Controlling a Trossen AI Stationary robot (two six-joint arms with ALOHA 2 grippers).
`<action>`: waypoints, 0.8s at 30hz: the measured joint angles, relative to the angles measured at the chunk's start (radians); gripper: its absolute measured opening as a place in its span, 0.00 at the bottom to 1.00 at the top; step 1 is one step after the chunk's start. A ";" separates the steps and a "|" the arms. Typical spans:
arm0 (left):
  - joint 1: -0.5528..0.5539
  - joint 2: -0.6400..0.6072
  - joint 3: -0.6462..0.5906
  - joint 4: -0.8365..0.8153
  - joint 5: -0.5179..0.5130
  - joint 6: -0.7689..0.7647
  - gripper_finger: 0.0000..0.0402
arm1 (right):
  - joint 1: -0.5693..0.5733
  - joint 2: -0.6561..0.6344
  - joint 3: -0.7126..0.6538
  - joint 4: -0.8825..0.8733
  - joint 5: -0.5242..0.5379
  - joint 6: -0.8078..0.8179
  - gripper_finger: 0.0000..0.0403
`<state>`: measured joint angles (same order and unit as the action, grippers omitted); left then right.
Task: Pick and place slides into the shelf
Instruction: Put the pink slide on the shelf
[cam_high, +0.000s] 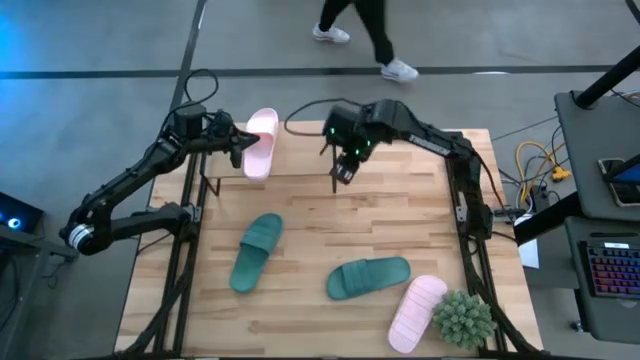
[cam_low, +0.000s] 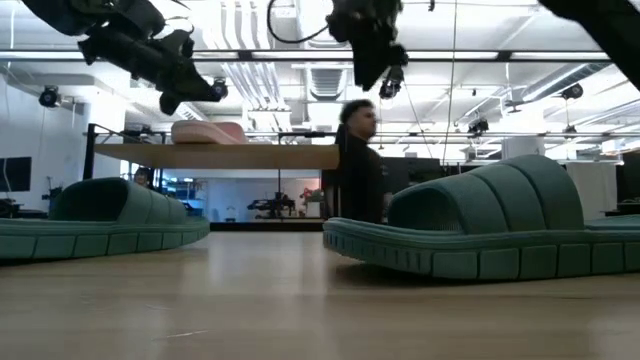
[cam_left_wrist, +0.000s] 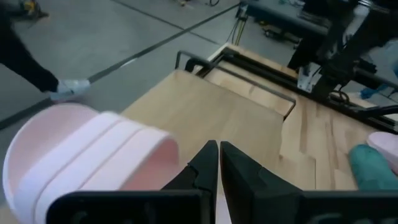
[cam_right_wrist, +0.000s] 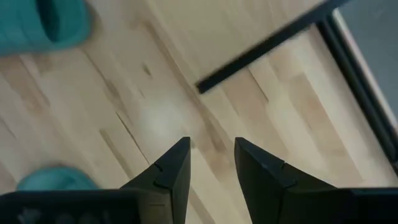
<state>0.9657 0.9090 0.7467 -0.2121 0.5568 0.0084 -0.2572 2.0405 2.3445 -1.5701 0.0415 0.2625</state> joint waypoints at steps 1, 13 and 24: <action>0.000 0.004 0.000 0.015 0.003 0.002 0.01 | 0.028 -0.016 -0.008 0.003 0.006 0.024 0.29; 0.001 0.068 -0.003 0.032 0.158 0.052 0.01 | 0.281 -0.105 -0.139 -0.001 -0.061 0.523 0.29; -0.077 0.072 -0.033 0.079 0.365 0.035 0.01 | 0.540 -0.109 -0.325 0.104 -0.229 1.018 0.29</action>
<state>0.8890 0.9810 0.7139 -0.1329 0.9222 0.0432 0.2830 1.9316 2.0197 -1.4656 -0.1878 1.2804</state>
